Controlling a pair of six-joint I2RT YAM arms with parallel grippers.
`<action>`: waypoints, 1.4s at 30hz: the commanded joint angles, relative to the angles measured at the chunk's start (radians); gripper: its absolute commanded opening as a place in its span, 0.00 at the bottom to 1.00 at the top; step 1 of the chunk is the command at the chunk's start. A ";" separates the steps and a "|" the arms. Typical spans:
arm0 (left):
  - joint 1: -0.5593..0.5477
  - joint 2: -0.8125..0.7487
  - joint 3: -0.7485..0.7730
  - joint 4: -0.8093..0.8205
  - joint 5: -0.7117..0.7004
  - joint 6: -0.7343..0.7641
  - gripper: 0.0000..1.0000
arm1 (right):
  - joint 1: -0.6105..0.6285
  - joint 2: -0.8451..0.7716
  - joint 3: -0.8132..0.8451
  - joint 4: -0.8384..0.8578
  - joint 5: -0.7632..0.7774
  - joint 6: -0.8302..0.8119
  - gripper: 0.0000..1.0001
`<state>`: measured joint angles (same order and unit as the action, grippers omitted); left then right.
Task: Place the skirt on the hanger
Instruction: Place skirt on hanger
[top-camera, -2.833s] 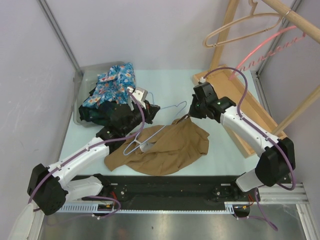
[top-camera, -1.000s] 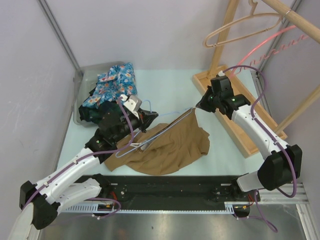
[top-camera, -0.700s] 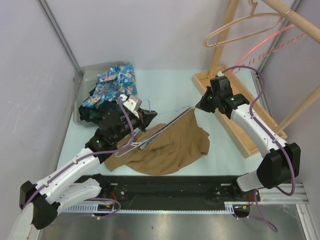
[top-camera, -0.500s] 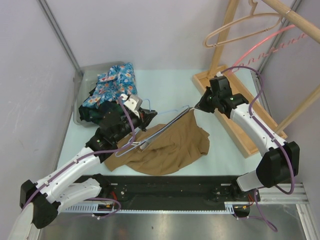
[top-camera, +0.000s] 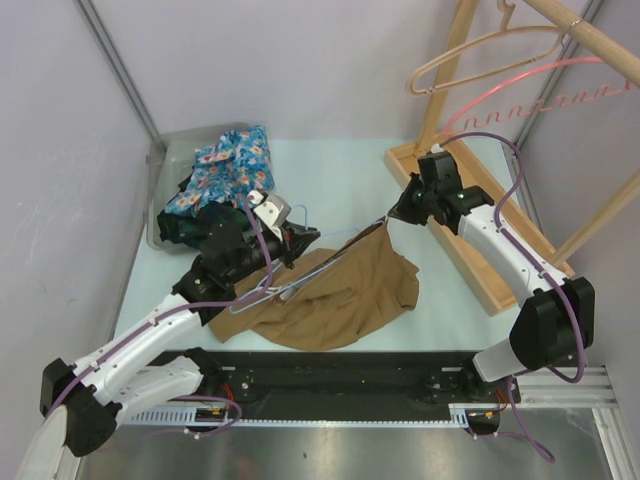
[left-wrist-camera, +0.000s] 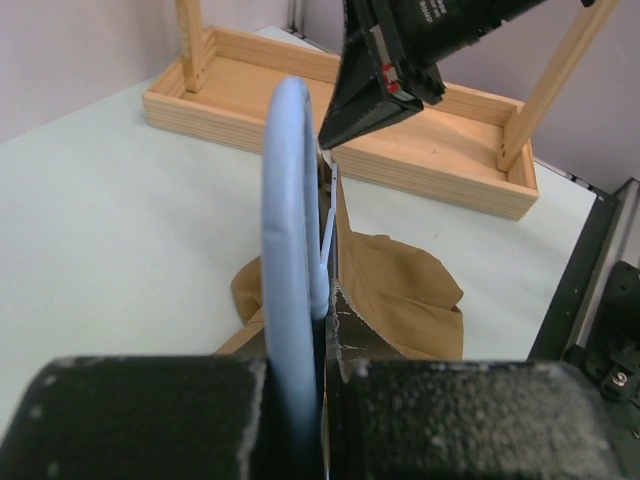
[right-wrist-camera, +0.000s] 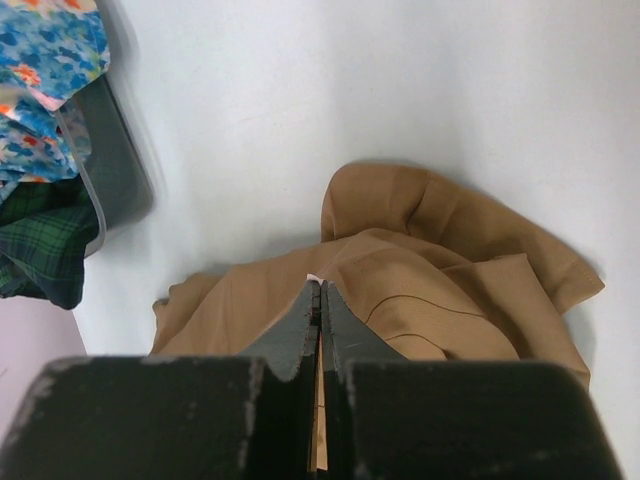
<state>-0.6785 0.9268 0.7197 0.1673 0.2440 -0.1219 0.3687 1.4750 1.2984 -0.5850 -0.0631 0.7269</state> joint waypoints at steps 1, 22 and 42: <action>-0.003 0.000 -0.009 -0.009 0.081 0.024 0.00 | -0.014 0.021 0.038 0.044 0.006 0.008 0.00; -0.004 0.089 0.023 0.020 -0.160 0.033 0.00 | 0.041 0.039 0.038 -0.018 -0.012 -0.087 0.07; -0.009 0.142 0.049 0.037 -0.026 0.021 0.00 | 0.243 0.016 0.038 0.028 0.042 -0.247 0.46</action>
<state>-0.6788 1.0775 0.7231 0.1555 0.1871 -0.0967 0.5755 1.5108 1.2984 -0.6037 -0.0422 0.5114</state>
